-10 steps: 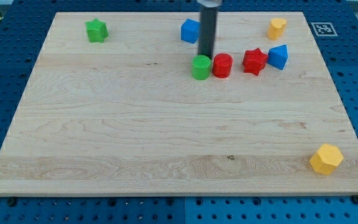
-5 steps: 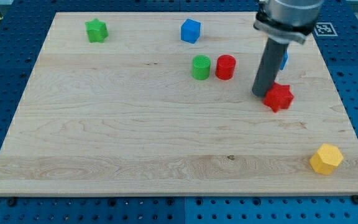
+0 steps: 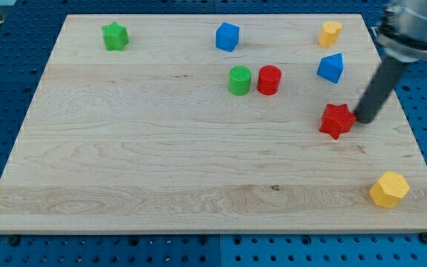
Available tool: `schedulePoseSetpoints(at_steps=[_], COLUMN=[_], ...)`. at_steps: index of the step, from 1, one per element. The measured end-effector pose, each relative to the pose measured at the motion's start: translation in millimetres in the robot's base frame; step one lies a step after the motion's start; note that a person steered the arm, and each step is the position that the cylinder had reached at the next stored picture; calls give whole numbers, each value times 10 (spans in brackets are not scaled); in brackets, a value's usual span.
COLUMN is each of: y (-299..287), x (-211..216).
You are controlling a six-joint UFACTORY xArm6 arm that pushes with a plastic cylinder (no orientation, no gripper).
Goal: Push the red star towards center left
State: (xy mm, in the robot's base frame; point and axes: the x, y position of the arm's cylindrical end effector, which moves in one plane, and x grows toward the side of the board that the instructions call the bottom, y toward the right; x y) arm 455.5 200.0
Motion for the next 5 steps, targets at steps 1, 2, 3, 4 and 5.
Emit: schedulePoseSetpoints(at_steps=[1, 2, 3, 4, 5], y=[-1046, -1174, -570, -18, -208], x=[0, -1, 10, 235, 554])
